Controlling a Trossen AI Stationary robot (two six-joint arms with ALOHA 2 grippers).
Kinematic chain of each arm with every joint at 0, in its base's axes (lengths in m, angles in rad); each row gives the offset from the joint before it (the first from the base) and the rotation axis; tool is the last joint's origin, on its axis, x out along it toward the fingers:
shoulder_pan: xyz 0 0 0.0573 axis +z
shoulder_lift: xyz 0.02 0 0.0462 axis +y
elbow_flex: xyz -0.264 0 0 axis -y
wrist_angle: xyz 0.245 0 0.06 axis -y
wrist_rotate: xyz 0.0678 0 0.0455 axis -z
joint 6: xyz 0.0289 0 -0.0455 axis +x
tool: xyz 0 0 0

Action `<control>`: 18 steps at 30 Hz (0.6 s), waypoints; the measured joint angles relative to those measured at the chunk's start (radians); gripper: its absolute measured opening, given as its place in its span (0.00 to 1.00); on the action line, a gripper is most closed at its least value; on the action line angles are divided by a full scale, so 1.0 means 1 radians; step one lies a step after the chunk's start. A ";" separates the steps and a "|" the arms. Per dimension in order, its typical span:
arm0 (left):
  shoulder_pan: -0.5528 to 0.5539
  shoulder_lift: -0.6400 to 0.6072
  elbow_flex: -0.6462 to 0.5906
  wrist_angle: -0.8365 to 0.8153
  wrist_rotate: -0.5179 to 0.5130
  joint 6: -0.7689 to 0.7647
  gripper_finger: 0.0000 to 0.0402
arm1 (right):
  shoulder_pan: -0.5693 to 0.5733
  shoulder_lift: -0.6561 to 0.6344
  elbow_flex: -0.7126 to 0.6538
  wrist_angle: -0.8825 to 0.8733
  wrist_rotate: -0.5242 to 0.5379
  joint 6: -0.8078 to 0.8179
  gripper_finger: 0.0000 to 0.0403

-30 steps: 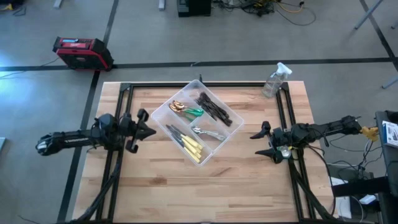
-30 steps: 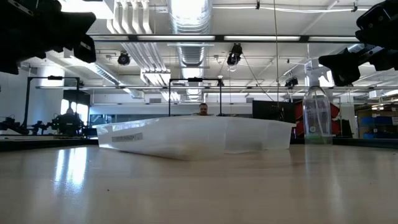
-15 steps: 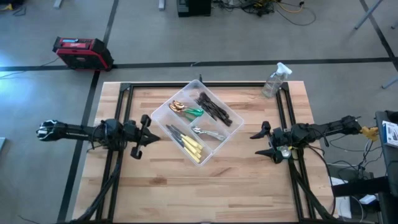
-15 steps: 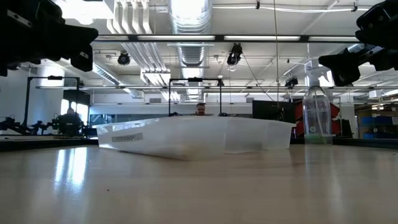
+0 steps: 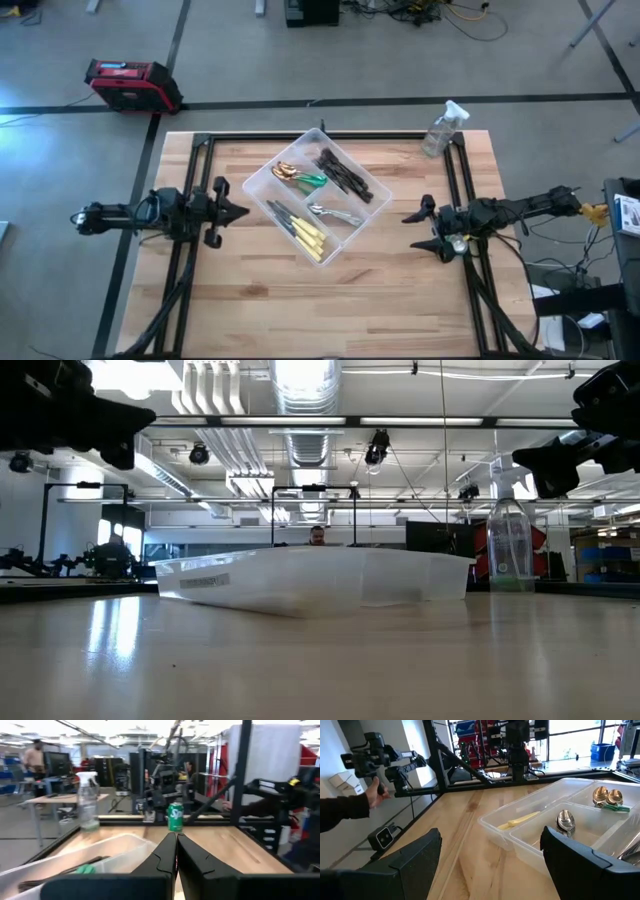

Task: Sort silverware
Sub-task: Return to Home Position

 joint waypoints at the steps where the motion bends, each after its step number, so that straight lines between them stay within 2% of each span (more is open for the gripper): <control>1: 0.000 -0.001 -0.007 0.009 -0.011 0.002 0.00 | 0.000 0.000 0.000 0.000 -0.001 0.000 0.78; 8: 0.000 -0.012 -0.078 0.050 -0.114 0.019 0.00 | 0.000 0.001 0.000 0.001 -0.001 0.000 0.78; 18: 0.000 -0.011 -0.090 0.058 -0.118 0.002 0.00 | 0.000 0.001 0.000 0.000 -0.001 0.000 0.78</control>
